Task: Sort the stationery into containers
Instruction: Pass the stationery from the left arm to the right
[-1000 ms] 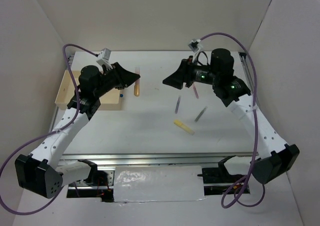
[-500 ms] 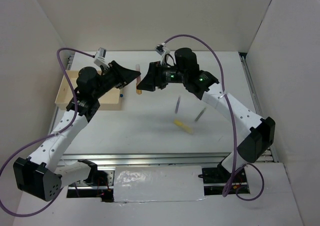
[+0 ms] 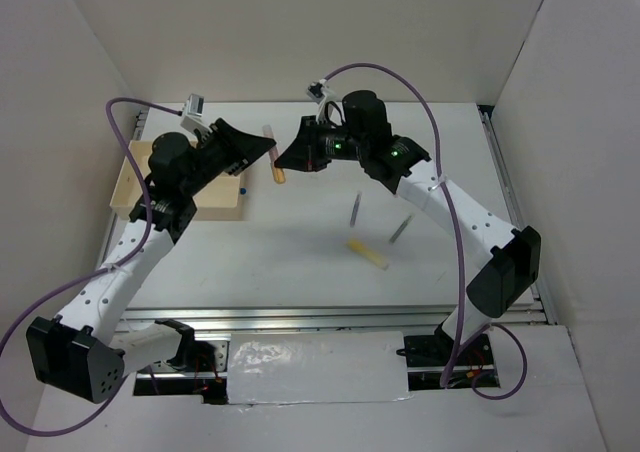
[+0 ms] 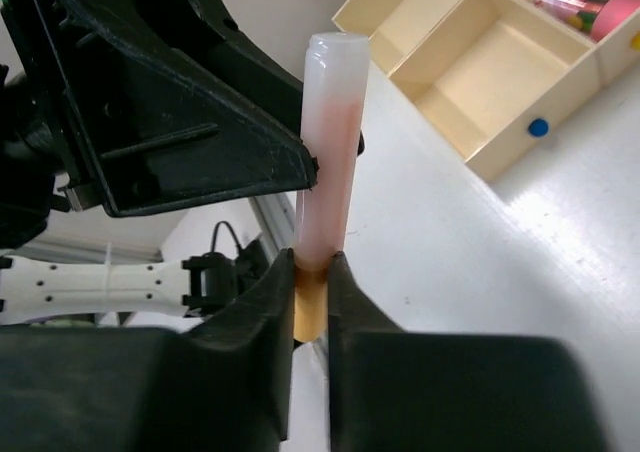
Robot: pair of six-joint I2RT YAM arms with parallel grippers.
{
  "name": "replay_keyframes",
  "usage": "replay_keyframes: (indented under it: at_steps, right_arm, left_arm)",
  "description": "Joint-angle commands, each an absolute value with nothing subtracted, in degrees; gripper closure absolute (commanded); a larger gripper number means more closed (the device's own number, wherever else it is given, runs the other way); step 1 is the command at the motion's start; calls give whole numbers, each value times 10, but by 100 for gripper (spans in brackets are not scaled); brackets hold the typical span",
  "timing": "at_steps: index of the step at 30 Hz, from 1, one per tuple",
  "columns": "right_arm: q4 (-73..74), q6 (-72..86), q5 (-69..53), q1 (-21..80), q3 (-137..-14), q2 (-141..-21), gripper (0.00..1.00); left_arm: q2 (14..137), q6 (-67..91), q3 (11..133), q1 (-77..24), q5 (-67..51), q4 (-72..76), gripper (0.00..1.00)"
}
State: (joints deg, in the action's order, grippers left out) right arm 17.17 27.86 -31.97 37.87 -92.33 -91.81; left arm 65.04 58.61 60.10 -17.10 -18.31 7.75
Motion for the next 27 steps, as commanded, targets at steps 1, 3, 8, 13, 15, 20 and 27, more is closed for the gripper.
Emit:
replay_keyframes:
  at_steps: [1, 3, 8, 13, 15, 20, 27]
  right_arm:
    - [138, 269, -335, 388, -934, -911, 95]
    - [140, 265, -334, 388, -933, -909, 100]
    - [143, 242, -348, 380, -926, -900, 100]
    - [148, 244, -346, 364, -930, -897, 43]
    - [142, 264, -348, 365, -933, -900, 28]
    - [115, 301, -379, 376, -942, -918, 23]
    - [84, 337, -406, 386, -953, -948, 28]
  left_arm:
    - [635, 599, 619, -166, -200, 109, 85]
    - [632, 599, 614, -160, -201, 105, 84]
    - [621, 594, 610, -143, -209, 92, 80]
    - [612, 607, 595, -135, -216, 97, 83]
    - [613, 613, 592, -139, -215, 103, 84]
    - [623, 623, 591, -149, -215, 121, 84]
    - [631, 633, 591, -152, -221, 135, 84]
